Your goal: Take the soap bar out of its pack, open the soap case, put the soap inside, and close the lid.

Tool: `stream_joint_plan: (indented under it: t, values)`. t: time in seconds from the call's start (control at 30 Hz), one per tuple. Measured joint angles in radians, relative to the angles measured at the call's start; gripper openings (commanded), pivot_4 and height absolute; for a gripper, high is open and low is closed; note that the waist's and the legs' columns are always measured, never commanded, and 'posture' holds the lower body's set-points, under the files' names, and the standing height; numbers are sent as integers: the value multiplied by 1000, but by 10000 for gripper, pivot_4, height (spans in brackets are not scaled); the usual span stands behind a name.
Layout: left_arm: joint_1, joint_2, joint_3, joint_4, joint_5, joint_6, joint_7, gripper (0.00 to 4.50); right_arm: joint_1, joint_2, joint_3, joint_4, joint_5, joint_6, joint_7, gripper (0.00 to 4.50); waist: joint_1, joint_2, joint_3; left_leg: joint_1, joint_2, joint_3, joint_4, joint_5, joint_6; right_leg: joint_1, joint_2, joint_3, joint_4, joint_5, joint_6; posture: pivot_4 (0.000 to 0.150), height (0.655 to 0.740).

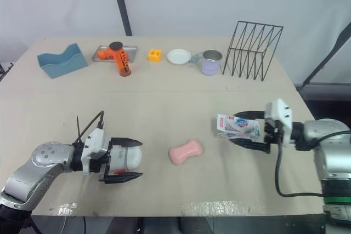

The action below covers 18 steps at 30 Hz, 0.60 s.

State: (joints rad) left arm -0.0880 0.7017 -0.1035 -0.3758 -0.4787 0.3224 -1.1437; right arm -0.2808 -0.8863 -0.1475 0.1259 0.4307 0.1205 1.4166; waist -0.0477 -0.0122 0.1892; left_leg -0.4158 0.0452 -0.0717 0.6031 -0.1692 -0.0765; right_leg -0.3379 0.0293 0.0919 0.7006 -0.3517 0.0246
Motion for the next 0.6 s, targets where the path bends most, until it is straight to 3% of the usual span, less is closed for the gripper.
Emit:
stream_joint_plan:
  t: [0.27, 0.6]
  values:
    - [19, 40, 63, 3, -11, -2, -8, 45000, -52, 110, 162, -181, 22, 97, -26, 44103, 0, -1, 0, 0, 0, 0, 0, 0, 0, 0, 0, 0, 0, 0, 0, 1500, 7400]
    - [83, 169, 199, 114, -9, -85, -117, 45000, -124, 191, 292, -231, -27, 117, -70, 44103, 0, -2, 2, -1, 1, 0, 0, 0, 0, -2, 0, -1, 0, 0, 1, 1500, 7400]
